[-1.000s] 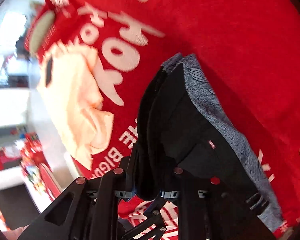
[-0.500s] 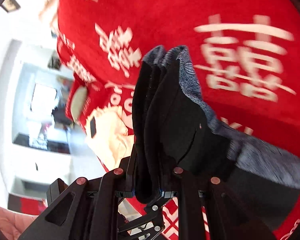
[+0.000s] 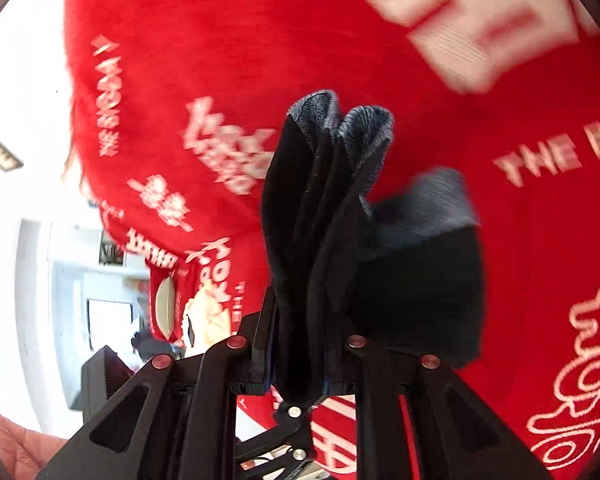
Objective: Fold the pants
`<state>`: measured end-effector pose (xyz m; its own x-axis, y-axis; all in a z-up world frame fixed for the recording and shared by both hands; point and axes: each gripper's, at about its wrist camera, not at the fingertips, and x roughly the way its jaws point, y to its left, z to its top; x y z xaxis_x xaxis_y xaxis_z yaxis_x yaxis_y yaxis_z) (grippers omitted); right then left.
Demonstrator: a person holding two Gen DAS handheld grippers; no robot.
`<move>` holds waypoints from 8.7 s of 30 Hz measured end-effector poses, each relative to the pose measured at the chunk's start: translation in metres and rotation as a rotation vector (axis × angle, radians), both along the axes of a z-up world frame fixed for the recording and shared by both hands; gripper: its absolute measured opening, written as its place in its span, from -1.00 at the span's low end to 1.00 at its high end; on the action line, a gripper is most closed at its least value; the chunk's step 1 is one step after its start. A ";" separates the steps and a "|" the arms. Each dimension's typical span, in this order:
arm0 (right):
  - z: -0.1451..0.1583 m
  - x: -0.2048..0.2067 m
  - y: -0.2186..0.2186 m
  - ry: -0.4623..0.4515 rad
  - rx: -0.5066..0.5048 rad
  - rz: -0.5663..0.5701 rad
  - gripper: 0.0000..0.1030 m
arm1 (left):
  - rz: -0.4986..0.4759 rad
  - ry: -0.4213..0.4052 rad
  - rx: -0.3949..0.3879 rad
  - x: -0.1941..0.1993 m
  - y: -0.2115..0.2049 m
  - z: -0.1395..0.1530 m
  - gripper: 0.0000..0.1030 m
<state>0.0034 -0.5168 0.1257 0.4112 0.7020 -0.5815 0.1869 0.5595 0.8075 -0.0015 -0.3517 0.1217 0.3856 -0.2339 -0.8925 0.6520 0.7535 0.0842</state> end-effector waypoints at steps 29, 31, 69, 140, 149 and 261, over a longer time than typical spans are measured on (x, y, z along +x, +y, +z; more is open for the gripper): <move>-0.051 -0.019 0.014 0.267 -0.404 -0.042 0.34 | 0.277 0.268 0.014 0.018 0.061 -0.017 0.73; -0.046 -0.019 0.018 0.280 -0.470 -0.025 0.42 | 0.284 0.275 0.006 0.020 0.063 -0.017 0.73; -0.070 0.016 -0.005 0.226 -0.230 0.026 0.55 | 0.407 0.544 -0.233 0.150 0.196 -0.057 0.73; 0.017 -0.101 0.062 0.294 -0.520 -0.008 0.68 | 0.401 0.372 0.020 -0.027 0.183 0.018 1.00; 0.056 -0.109 0.126 0.279 -0.652 0.063 0.92 | 0.393 0.414 0.073 -0.055 0.172 0.040 1.00; 0.062 -0.109 0.168 0.415 -0.735 0.163 1.00 | 0.381 0.389 0.169 -0.063 0.182 0.074 1.00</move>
